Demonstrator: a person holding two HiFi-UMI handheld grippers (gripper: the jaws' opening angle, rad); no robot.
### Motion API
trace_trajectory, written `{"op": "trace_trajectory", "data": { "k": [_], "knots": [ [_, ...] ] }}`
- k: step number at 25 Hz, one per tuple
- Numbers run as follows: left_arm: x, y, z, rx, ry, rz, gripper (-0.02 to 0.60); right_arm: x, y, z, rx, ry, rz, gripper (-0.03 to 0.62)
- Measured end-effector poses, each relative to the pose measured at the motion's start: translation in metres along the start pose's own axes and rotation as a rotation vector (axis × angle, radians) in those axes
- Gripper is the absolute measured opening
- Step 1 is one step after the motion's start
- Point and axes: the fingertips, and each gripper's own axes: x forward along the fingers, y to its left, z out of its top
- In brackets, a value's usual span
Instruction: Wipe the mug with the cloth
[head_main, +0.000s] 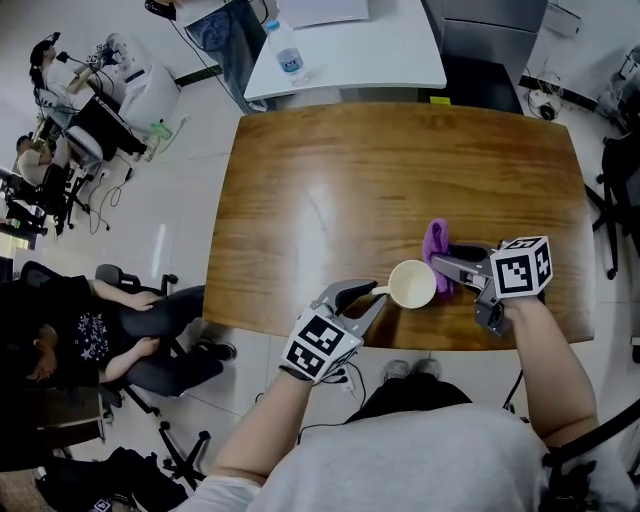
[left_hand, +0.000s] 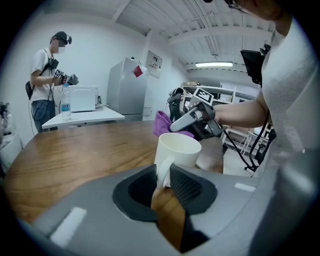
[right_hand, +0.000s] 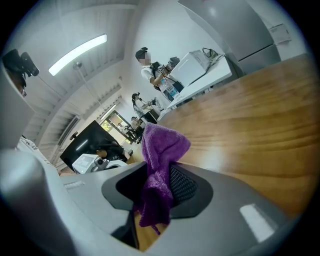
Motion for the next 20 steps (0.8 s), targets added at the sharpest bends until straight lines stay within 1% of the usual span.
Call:
{"op": "trace_trajectory", "data": {
  "k": [3, 7, 12, 17, 20],
  "knots": [
    [0.0, 0.002, 0.0, -0.006, -0.007, 0.001, 0.083, 0.007, -0.011, -0.013, 0.009, 0.048, -0.027, 0.137],
    [0.001, 0.006, 0.0, -0.002, -0.013, 0.004, 0.083, 0.009, -0.023, -0.035, -0.021, 0.131, -0.083, 0.135],
    [0.003, 0.012, 0.002, 0.009, -0.017, 0.013, 0.083, 0.008, -0.023, -0.043, -0.034, 0.149, -0.073, 0.135],
    [0.006, 0.013, 0.005, 0.008, -0.011, 0.004, 0.08, 0.001, -0.014, -0.046, -0.103, 0.178, -0.063, 0.133],
    [0.009, 0.014, 0.005, 0.016, -0.027, 0.006, 0.078, -0.004, -0.006, -0.054, -0.126, 0.202, -0.042, 0.133]
  ]
}}
